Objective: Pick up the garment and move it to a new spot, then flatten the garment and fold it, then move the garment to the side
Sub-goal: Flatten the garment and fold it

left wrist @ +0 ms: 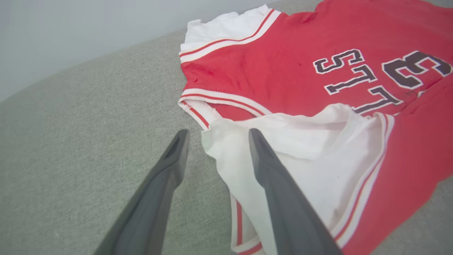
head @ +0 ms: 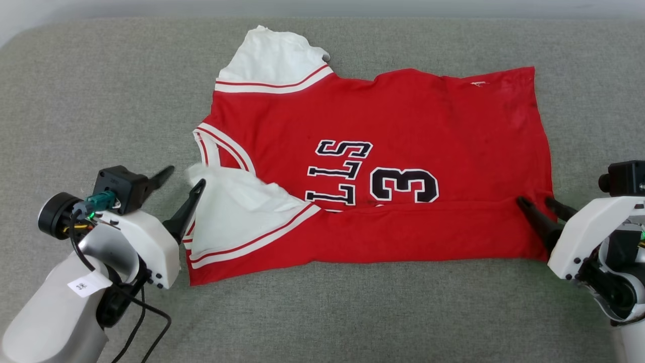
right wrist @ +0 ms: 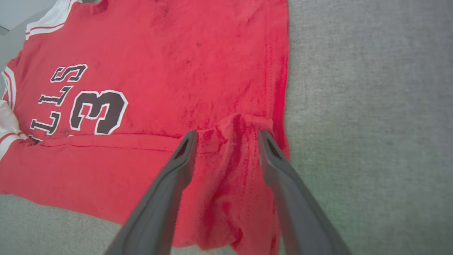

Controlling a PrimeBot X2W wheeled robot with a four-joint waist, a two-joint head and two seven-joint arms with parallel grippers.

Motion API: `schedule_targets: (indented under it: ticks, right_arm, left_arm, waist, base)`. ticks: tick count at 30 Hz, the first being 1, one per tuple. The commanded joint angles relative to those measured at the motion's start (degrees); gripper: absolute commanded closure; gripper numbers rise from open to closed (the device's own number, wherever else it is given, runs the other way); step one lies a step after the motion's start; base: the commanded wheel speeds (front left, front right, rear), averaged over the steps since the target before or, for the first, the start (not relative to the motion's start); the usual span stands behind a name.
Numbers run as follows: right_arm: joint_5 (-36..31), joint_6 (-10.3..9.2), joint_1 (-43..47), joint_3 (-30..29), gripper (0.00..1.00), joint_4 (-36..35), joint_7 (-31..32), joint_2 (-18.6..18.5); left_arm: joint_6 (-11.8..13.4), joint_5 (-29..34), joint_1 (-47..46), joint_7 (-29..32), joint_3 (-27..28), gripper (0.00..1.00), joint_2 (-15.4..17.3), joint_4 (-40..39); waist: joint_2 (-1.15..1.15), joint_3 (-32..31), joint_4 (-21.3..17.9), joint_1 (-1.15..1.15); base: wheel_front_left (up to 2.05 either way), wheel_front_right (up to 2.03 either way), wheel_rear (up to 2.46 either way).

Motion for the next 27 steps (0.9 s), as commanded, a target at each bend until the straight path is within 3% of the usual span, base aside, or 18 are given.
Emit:
schedule_targets:
  ticks: [1,11,17,27]
  right_arm:
    - [-0.15,-0.03,-0.87,0.12,0.0,0.35,-0.72,0.18]
    - [-5.97,-0.04,1.43,6.81,0.0,-3.67,-8.81,-5.55]
    - [-11.0,-0.04,4.42,8.98,0.0,-7.05,-8.05,-9.0]
    - [-12.54,-0.04,12.26,0.72,0.0,-12.96,4.4,-3.12]
  left_arm:
    - [0.15,0.24,-1.11,-0.89,0.19,0.0,-0.3,0.65]
    - [3.42,-1.95,1.8,-8.72,2.83,0.0,-4.41,4.17]
    - [6.68,-5.88,7.5,-9.17,5.62,0.0,-5.13,0.32]
    - [12.88,-11.27,18.4,1.09,5.82,0.0,-3.55,-11.42]
  waist:
    - [0.0,-0.18,0.04,-0.01]
    - [0.0,-4.12,0.37,-0.01]
    - [0.0,-6.91,0.57,-0.01]
    - [0.0,-8.19,0.98,-0.01]
  base:
    - [0.0,0.0,0.0]
    - [0.0,0.0,0.0]
    - [0.0,0.0,0.0]
    - [0.0,0.0,0.0]
